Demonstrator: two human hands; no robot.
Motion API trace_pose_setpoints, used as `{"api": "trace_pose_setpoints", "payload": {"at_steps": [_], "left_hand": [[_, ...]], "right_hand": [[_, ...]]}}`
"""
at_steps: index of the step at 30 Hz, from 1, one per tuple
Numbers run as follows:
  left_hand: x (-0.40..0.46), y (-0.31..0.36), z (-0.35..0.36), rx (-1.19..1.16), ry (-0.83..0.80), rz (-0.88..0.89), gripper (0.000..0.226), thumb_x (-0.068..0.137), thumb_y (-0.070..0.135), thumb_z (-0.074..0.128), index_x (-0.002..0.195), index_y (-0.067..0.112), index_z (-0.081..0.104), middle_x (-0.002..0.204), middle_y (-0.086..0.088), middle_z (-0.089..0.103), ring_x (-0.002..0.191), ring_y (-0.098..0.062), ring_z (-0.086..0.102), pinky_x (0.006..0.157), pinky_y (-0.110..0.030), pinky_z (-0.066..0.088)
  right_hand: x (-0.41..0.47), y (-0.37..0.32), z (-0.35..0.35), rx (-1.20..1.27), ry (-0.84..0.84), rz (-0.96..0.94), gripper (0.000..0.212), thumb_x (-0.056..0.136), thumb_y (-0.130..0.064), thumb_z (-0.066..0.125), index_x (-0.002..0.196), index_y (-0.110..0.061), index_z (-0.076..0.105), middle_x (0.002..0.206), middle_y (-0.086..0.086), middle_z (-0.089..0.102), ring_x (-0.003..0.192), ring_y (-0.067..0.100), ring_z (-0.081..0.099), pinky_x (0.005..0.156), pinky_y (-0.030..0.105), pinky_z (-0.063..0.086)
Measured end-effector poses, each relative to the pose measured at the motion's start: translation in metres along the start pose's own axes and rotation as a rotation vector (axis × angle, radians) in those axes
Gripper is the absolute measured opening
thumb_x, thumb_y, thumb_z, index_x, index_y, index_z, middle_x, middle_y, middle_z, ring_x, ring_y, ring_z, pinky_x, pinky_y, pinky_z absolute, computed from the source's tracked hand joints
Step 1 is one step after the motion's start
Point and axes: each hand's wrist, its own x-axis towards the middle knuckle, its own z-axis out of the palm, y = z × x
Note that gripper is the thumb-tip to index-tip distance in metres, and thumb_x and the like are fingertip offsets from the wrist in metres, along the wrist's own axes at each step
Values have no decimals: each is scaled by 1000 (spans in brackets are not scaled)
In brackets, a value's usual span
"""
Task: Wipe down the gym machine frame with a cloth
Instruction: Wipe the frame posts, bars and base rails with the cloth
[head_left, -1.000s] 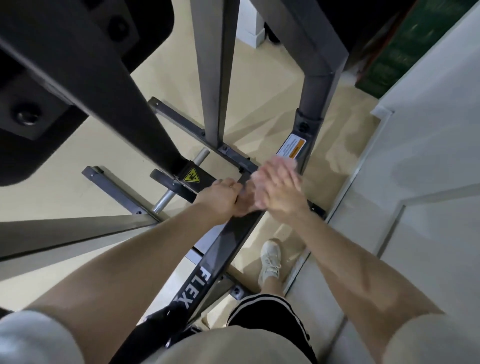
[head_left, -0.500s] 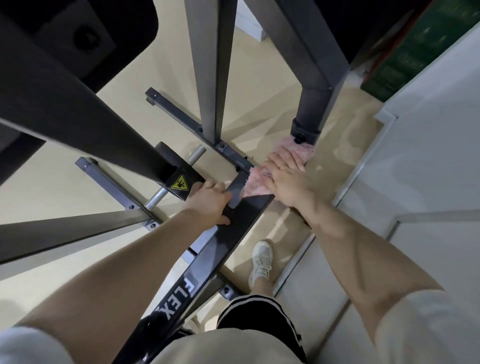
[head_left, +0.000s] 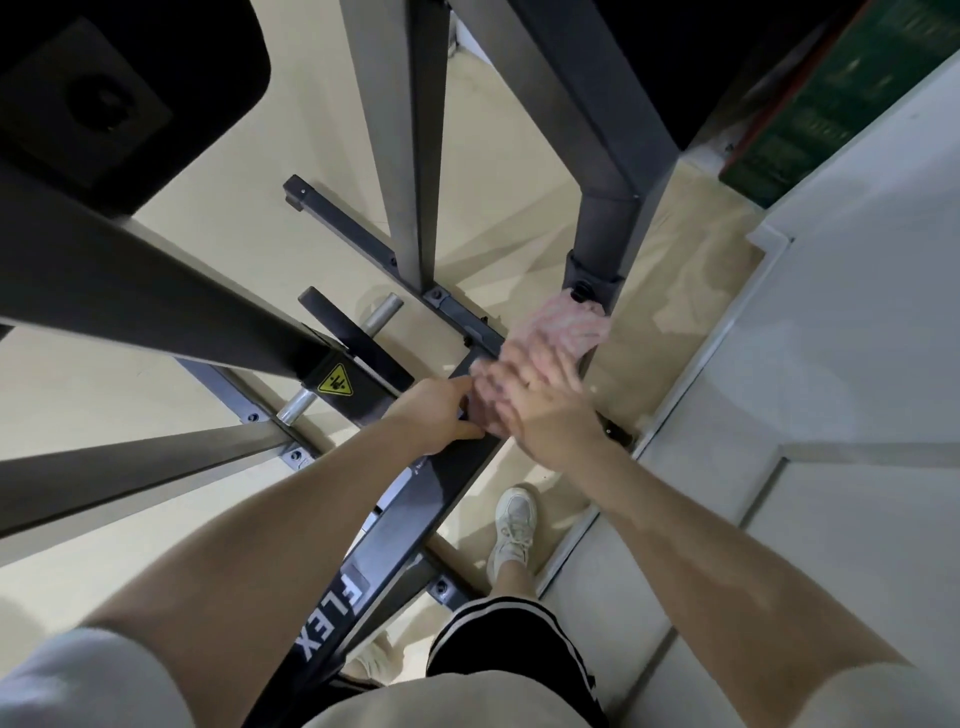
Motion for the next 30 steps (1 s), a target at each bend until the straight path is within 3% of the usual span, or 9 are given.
{"api": "trace_pose_setpoints", "payload": {"at_steps": [2,6,10,13,19,21,23,25,30], "left_hand": [[0,-1,3,-22,15,-4,44,83,36,68,120,16,54,106,-6,66,96,-24,60,87,-37,48],[-3,-7,7,-38,33,7,48,86,31,67,129,19,50,119,-3,61,103,-23,58,91,-36,47],[-13,-16,5,-1,-28,71,58,86,30,66,138,21,41,126,-2,57,108,-20,56,94,-33,45],[-25,-23,-2,244,-28,148,47,84,27,67,127,16,48,117,-6,60,108,-25,55,89,-31,41],[-67,-45,-17,211,30,189,48,91,16,57,138,12,44,138,-8,46,127,-22,39,104,-27,28],[-80,-55,-19,221,99,136,48,96,16,49,142,12,37,149,-5,35,135,-20,32,106,-22,24],[-89,-68,-18,218,196,49,49,98,14,41,146,13,30,155,-1,23,140,-18,26,109,-22,21],[-95,-76,-19,207,267,-11,54,96,5,36,148,14,25,157,0,17,142,-18,22,111,-25,19],[-101,-81,-24,227,272,-90,70,89,-7,30,151,22,13,158,6,7,142,-17,20,104,-24,30]], "right_hand": [[-5,2,-5,8,-10,-97,52,92,-42,32,137,-23,50,148,4,43,139,33,33,116,44,10],[23,40,-20,57,-15,98,83,82,-52,-9,150,-24,30,161,0,13,148,22,-2,117,38,-9],[10,-1,-4,44,55,183,60,96,-43,15,148,-18,32,160,8,15,148,29,3,119,43,-4],[-20,-39,14,90,131,5,48,95,-33,29,127,-15,61,142,8,50,134,35,42,112,44,18],[12,-51,-16,-24,-103,105,51,91,-46,33,127,-17,55,136,8,50,139,30,29,113,37,14],[33,-71,-16,100,-152,262,32,93,-27,45,121,-15,54,119,11,59,122,29,48,103,33,30],[45,-86,-21,472,108,400,27,96,-21,44,119,-13,56,107,11,66,102,26,59,88,21,34],[53,-111,-26,777,114,404,30,103,-27,37,122,-13,56,112,10,63,104,27,58,89,19,39],[44,-151,-7,555,24,96,57,100,-28,41,150,-6,22,149,16,35,133,31,39,103,37,35]]}}
